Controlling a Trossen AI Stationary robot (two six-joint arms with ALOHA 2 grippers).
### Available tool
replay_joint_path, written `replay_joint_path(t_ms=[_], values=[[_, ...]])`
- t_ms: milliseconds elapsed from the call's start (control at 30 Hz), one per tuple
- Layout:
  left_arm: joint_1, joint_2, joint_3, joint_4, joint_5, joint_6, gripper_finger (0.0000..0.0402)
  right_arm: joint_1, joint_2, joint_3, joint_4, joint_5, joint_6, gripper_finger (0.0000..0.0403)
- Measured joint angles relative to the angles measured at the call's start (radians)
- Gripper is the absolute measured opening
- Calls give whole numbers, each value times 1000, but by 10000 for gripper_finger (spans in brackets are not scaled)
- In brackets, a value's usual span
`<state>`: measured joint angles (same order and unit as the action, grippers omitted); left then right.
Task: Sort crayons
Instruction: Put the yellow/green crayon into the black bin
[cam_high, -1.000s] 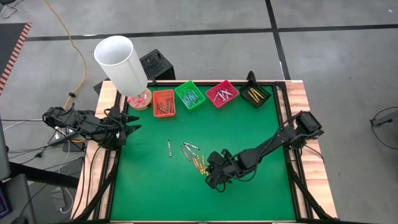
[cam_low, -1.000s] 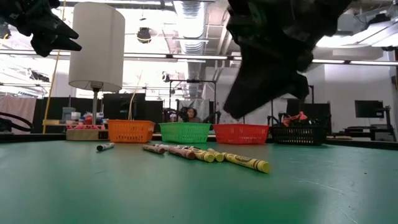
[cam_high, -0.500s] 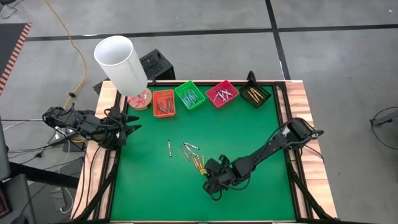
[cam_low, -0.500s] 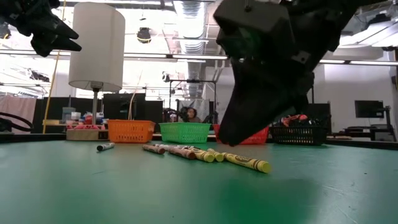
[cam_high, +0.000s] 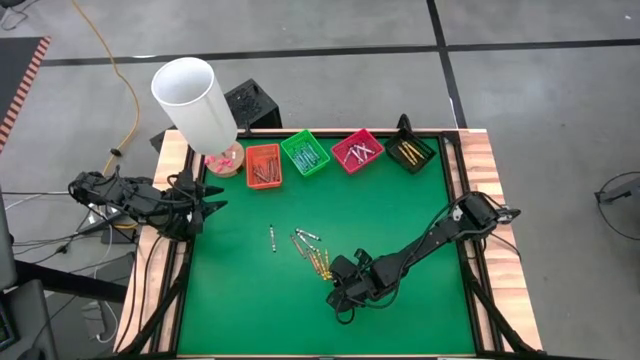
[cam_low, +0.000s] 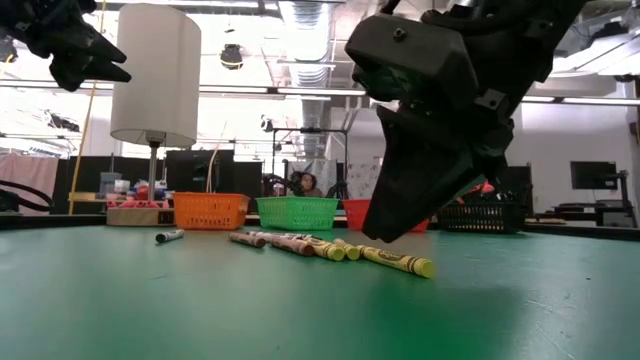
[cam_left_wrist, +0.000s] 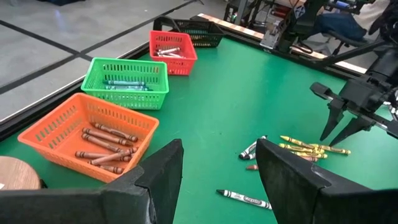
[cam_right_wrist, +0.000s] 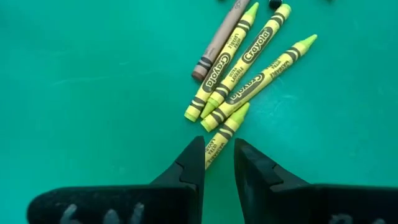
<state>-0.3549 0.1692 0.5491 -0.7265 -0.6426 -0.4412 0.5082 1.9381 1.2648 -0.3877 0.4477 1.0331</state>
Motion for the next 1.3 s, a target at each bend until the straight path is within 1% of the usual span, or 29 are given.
replay_joint_path(t_ms=[167, 433, 833, 933, 1067, 1300], values=[[0, 0, 0, 0, 0, 0, 192, 8, 0, 0, -1, 27, 18, 82], [0, 0, 0, 0, 0, 0, 192, 15, 30, -1, 17, 27, 47, 82], [0, 0, 0, 0, 0, 0, 192, 21, 30, 0, -68, 20, 60, 80], [0, 0, 0, 0, 0, 0, 192, 20, 28, 0, -107, -11, 74, 70], [0, 0, 0, 0, 0, 0, 192, 18, 24, 2, -115, -93, 35, 56], [0, 0, 0, 0, 0, 0, 192, 16, 24, 3, -128, -149, 38, 54]])
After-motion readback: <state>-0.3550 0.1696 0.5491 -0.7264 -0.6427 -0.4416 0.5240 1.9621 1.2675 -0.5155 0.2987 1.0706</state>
